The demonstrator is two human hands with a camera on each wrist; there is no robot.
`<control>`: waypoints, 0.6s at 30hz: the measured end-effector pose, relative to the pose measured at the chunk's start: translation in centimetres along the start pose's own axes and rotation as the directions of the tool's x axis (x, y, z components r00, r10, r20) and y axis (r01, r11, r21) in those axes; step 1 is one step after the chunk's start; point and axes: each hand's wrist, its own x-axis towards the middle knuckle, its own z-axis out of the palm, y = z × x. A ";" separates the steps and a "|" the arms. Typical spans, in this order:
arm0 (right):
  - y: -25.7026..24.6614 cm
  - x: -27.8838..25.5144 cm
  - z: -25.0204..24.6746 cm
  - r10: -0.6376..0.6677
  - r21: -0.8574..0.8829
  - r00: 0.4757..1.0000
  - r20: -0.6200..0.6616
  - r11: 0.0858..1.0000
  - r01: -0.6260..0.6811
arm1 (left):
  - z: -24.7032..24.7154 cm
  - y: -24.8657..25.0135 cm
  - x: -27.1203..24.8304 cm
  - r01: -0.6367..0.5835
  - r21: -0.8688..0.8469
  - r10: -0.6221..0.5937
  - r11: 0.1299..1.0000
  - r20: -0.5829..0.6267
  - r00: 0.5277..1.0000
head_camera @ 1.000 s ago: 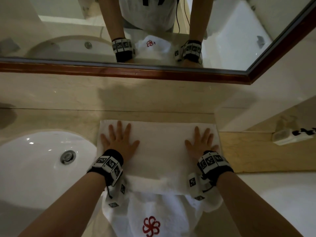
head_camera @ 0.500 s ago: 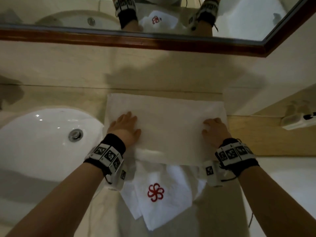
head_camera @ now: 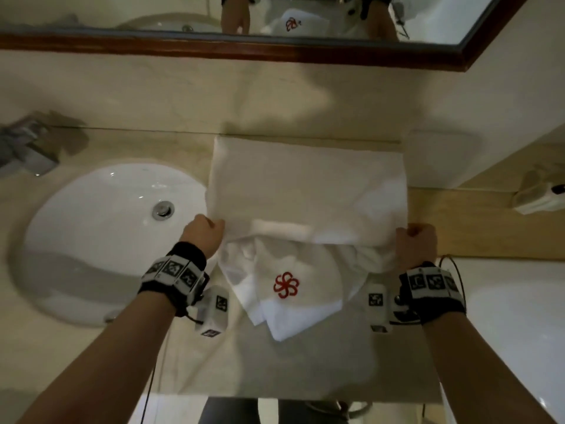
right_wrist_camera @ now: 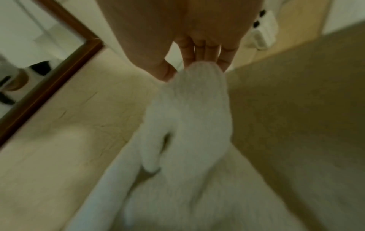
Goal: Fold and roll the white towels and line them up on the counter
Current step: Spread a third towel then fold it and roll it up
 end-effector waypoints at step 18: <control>1.8 -6.9 0.5 0.116 0.332 0.924 0.363 0.911 -0.245 | 3.9 1.7 -5.3 0.063 -0.321 -0.060 0.945 0.020 0.998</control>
